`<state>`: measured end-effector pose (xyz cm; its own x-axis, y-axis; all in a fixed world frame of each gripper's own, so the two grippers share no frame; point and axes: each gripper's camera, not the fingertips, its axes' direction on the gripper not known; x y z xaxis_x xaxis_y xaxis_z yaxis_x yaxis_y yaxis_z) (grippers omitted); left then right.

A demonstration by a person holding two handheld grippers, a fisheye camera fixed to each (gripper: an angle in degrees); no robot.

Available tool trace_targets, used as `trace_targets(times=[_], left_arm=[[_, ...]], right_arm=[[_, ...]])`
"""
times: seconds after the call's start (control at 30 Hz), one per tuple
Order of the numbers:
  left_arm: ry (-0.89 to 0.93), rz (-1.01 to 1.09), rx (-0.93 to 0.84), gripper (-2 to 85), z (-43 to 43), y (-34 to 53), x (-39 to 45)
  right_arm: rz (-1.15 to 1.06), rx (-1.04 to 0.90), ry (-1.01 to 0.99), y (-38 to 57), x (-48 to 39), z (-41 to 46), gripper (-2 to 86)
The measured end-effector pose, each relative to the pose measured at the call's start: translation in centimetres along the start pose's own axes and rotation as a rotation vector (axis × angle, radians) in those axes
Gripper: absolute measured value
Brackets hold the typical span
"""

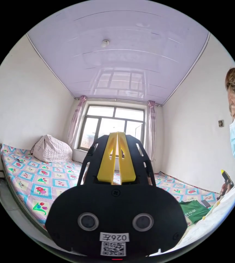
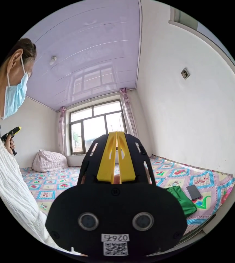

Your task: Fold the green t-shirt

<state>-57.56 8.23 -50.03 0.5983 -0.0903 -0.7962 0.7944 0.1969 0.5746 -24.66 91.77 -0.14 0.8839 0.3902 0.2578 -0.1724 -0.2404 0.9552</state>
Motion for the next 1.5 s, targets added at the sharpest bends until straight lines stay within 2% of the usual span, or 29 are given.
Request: trace_targets(times=[0.27,0.57,0.67,0.83,1.13,1.3,1.5], left_arm=[[0.137,0.025,-0.278,-1.0,10.3,7.9,1.9],[0.452,-0.021,-0.596,-1.0,25.2,21.5,8.1],[0.607,-0.022,-0.695,-0.9,29.6,27.1,11.8],[0.926,-0.081,-0.916,0.1,36.1,38.6,20.2],[1.228,-0.038,-1.298,8.6,41.3,57.3,37.1],[1.318,-0.041,-1.491,11.9,43.5,67.1,46.0],[1.247,0.045,-1.679,13.4,45.4,77.9,57.1]], right_arm=[[0.077,-0.071,0.024,-0.3,0.3,4.4,-1.0],[0.101,-0.161,0.168,-0.6,0.5,8.6,-1.0],[0.11,-0.193,0.21,-0.6,0.6,10.4,-1.0],[0.106,-0.255,0.297,-0.5,0.5,13.7,-1.0],[0.117,-0.456,0.39,2.7,2.7,20.0,-0.9],[0.18,-0.522,0.398,6.0,5.5,23.2,-0.9],[0.269,-0.65,0.35,8.6,10.5,28.1,-0.9]])
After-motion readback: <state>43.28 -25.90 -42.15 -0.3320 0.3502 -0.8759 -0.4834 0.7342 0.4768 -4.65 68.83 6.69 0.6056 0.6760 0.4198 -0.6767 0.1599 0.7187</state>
